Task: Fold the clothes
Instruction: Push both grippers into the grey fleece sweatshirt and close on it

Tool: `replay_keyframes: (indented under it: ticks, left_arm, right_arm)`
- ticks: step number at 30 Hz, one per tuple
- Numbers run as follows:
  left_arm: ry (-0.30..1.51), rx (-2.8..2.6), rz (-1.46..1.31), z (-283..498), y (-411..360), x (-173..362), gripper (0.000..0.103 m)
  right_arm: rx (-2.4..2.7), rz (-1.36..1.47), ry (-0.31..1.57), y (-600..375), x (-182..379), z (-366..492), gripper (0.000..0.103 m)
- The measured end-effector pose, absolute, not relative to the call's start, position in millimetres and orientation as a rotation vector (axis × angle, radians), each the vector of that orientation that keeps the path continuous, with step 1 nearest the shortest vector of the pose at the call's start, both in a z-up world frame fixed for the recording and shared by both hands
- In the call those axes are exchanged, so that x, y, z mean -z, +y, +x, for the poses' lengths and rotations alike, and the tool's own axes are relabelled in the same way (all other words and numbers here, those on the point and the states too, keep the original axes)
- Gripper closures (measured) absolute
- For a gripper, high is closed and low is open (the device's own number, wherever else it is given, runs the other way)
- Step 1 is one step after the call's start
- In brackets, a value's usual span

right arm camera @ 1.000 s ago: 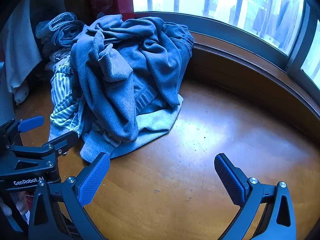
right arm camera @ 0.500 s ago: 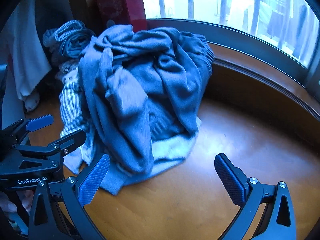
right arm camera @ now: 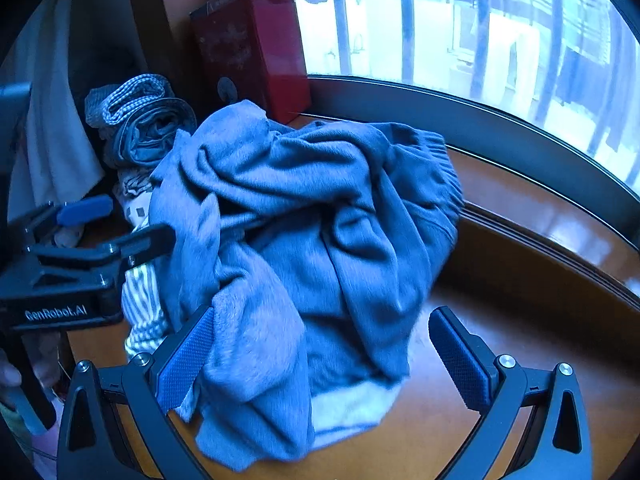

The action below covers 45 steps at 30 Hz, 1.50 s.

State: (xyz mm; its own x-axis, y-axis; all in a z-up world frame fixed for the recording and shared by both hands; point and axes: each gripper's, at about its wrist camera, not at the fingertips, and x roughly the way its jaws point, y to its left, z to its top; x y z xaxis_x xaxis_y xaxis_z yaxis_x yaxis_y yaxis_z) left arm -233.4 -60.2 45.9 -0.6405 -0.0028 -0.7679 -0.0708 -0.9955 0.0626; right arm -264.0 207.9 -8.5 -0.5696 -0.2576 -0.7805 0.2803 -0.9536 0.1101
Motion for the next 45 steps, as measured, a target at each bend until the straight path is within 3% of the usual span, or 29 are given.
replay_keyframes:
  ticks: [19,33,35,37,40,42,45]
  left_arm:
    - [0.258,-2.687,-1.353,-297.6,-43.8,-16.4,0.0]
    - [0.216,-2.706,-1.378,-309.5,-45.8,-1.7,0.0]
    - [0.21,-2.704,-1.369,-309.1,-48.2,-2.3,0.0]
    - [0.173,-2.712,-1.336,-304.8,-52.3,-5.4,0.003]
    - [0.177,-2.717,-1.267,-294.5,-54.7,-10.8,0.018]
    - [0.184,-2.726,-1.237,-289.4,-55.7,-13.4,0.026]
    - [0.17,-2.724,-1.219,-287.6,-60.2,-17.0,0.035]
  right_arm:
    - [2.458,1.303,0.086,187.2,42.4,-323.1,0.0]
    - [2.51,1.229,0.037,190.8,48.5,-311.3,0.001]
    - [2.533,1.202,0.028,190.6,47.4,-303.5,0.007]
    - [2.549,1.148,0.019,189.1,43.3,-292.7,0.023]
    - [2.568,1.078,0.036,183.7,38.2,-277.9,0.063]
    - [2.576,1.06,0.023,182.5,36.7,-277.1,0.079]
    - [2.575,1.052,-0.026,185.9,32.9,-274.6,0.087]
